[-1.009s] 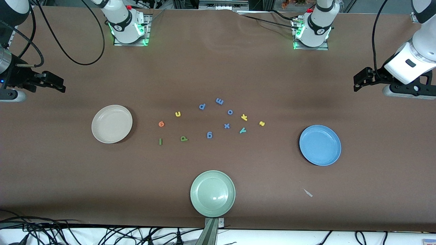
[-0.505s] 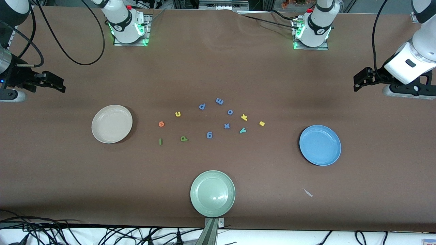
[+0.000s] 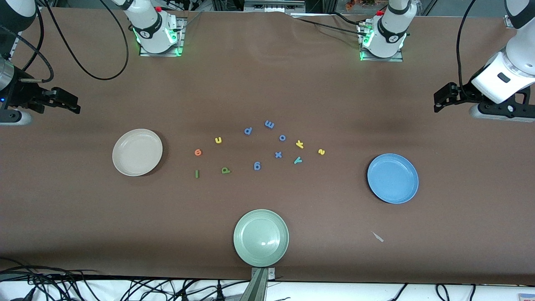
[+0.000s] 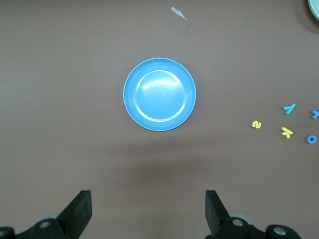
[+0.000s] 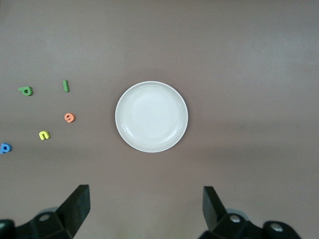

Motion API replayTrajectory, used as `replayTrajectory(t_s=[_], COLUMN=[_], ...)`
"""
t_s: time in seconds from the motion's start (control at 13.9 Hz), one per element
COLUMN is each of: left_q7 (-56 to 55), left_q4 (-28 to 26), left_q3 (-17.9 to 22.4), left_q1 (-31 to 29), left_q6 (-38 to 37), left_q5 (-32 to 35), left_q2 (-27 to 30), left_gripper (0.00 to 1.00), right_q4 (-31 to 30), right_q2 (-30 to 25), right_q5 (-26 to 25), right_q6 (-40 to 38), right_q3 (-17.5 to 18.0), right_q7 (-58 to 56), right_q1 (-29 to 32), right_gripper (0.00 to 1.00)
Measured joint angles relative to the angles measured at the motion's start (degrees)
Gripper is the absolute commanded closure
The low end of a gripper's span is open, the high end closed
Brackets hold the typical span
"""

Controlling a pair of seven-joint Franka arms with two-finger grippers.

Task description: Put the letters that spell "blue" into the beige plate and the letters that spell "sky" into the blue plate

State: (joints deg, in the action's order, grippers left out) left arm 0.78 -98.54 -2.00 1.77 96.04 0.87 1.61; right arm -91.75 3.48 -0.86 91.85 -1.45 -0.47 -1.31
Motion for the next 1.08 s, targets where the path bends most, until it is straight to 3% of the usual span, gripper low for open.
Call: replayTrajectory(t_s=[0.79, 1.08], left_q7=[0.0, 0.0], left_q4=[0.0, 0.01], left_q3=[0.0, -0.32], left_q1=[0.0, 0.65], left_q6=[-0.15, -0.18], left_q5=[0.0, -0.01], left_q2=[-0.19, -3.32], left_gripper=[0.0, 0.0], right_q4=[0.0, -0.02], right_q2=[0.0, 0.01], right_q5=[0.0, 0.0], right_q6=[-0.04, -0.05], right_q3=[-0.01, -0.02], right_q7=[0.0, 0.0], right_q1=[0.0, 0.0], right_gripper=[0.0, 0.0])
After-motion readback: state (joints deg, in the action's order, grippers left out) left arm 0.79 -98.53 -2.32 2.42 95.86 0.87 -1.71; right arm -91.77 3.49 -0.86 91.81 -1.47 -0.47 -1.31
